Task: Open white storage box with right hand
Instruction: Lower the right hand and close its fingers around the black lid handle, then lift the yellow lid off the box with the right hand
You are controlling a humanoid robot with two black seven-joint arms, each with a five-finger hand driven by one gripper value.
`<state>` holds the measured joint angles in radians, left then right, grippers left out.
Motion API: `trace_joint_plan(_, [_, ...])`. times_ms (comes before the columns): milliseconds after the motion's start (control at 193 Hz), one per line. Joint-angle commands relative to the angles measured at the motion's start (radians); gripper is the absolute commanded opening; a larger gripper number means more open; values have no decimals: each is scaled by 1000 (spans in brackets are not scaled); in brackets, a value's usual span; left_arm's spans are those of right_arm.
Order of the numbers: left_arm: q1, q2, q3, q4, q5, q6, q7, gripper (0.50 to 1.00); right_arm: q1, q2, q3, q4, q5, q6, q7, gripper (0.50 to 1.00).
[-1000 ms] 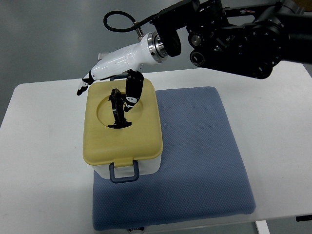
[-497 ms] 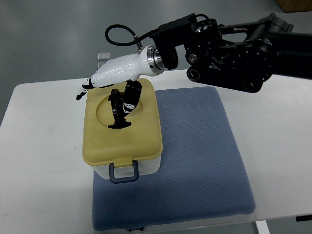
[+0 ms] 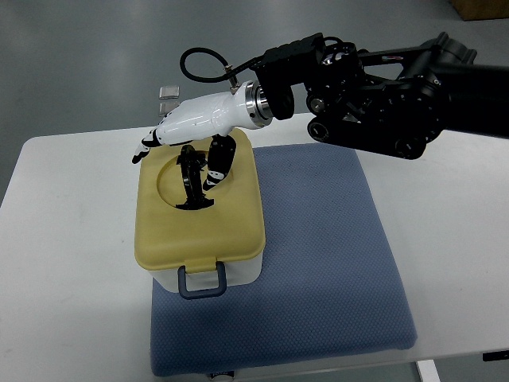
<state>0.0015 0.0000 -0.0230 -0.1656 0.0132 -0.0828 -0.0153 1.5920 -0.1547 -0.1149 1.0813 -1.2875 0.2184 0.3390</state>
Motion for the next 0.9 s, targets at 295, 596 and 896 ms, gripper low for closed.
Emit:
trace_joint_plan(295, [0, 0, 0, 0, 1, 0, 0, 1000, -15, 0, -11, -8, -12, -16, 2, 758])
trace_joint_plan(596, [0, 0, 0, 0, 1, 0, 0, 1000, -14, 0, -11, -11, -18, -16, 0, 500])
trace_joint_plan(896, [0, 0, 0, 0, 1, 0, 0, 1000, 0, -3, -9, -11, -16, -47, 3, 500])
